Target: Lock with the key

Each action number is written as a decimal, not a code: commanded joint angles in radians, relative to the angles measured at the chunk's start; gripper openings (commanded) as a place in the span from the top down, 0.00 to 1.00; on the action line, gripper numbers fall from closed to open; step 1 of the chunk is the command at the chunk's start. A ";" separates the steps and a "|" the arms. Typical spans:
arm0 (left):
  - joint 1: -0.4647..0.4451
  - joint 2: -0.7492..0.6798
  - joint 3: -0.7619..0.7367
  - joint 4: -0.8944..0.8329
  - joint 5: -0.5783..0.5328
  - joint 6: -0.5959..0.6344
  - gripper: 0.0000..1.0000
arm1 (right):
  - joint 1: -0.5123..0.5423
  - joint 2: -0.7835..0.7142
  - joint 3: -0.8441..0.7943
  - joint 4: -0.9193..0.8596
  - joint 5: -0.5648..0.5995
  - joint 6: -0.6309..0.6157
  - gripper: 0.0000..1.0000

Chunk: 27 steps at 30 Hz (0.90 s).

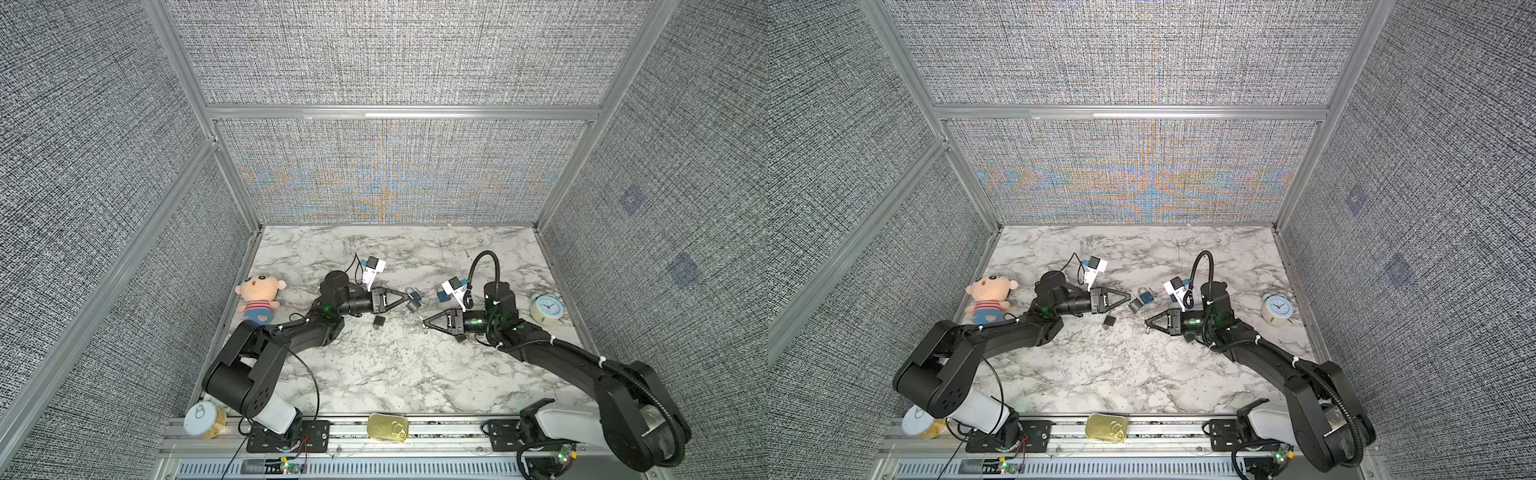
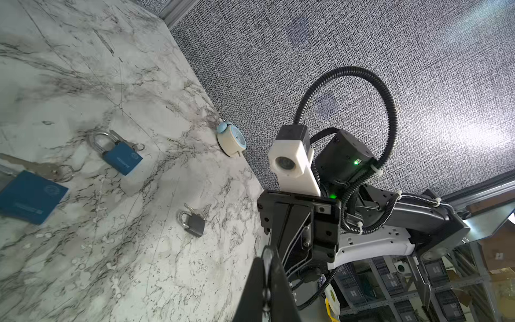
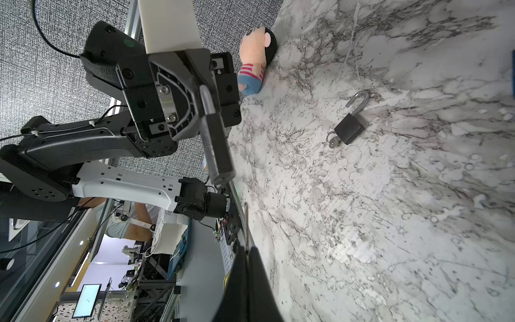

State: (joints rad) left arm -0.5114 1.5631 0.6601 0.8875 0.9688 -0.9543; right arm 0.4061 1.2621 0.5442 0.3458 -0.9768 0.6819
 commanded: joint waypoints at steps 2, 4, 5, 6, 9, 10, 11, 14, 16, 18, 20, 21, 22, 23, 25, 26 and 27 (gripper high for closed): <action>0.003 -0.016 0.004 0.007 0.000 0.031 1.00 | -0.007 -0.007 -0.006 0.005 0.001 0.006 1.00; 0.003 -0.027 0.008 -0.041 -0.007 0.062 1.00 | -0.012 -0.013 -0.003 -0.003 0.000 0.007 1.00; 0.004 -0.035 0.011 -0.065 -0.011 0.078 1.00 | -0.015 -0.018 -0.001 -0.009 -0.002 0.005 1.00; 0.003 -0.040 0.013 -0.092 -0.015 0.095 1.00 | -0.016 -0.023 -0.001 -0.017 -0.001 0.002 1.00; 0.003 -0.063 0.027 -0.211 -0.038 0.164 1.00 | -0.028 -0.047 0.004 -0.062 0.006 -0.016 1.00; 0.002 -0.070 0.032 -0.254 -0.047 0.189 1.00 | -0.031 -0.056 0.007 -0.084 0.009 -0.027 1.00; 0.003 -0.076 0.033 -0.285 -0.055 0.207 1.00 | -0.035 -0.067 0.011 -0.106 0.016 -0.036 1.00; 0.002 -0.093 0.029 -0.353 -0.066 0.245 1.00 | -0.044 -0.093 0.026 -0.176 0.037 -0.067 1.00; 0.001 -0.103 0.029 -0.402 -0.075 0.266 1.00 | -0.050 -0.109 0.035 -0.223 0.055 -0.088 1.00; -0.004 -0.113 0.027 -0.440 -0.084 0.288 1.00 | -0.054 -0.122 0.045 -0.271 0.074 -0.104 1.00; -0.013 -0.122 0.028 -0.482 -0.097 0.312 1.00 | -0.058 -0.131 0.050 -0.304 0.085 -0.115 1.00; -0.019 -0.123 0.029 -0.501 -0.101 0.322 1.00 | -0.059 -0.135 0.053 -0.314 0.091 -0.118 1.00; -0.026 -0.125 0.032 -0.522 -0.106 0.334 1.00 | -0.062 -0.136 0.054 -0.324 0.092 -0.120 1.00; -0.032 -0.126 0.033 -0.540 -0.114 0.343 1.00 | -0.065 -0.141 0.054 -0.332 0.095 -0.123 1.00; -0.046 -0.125 0.035 -0.560 -0.127 0.353 1.00 | -0.065 -0.144 0.054 -0.342 0.100 -0.122 1.00; -0.054 -0.123 0.036 -0.564 -0.133 0.356 1.00 | -0.066 -0.147 0.053 -0.344 0.100 -0.123 1.00; -0.064 -0.121 0.035 -0.568 -0.138 0.358 1.00 | -0.067 -0.148 0.051 -0.347 0.102 -0.122 1.00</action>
State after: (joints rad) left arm -0.5625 1.4429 0.6861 0.3546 0.8490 -0.6346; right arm 0.3401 1.1198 0.5900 0.0311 -0.8906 0.5758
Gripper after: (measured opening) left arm 0.080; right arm 0.048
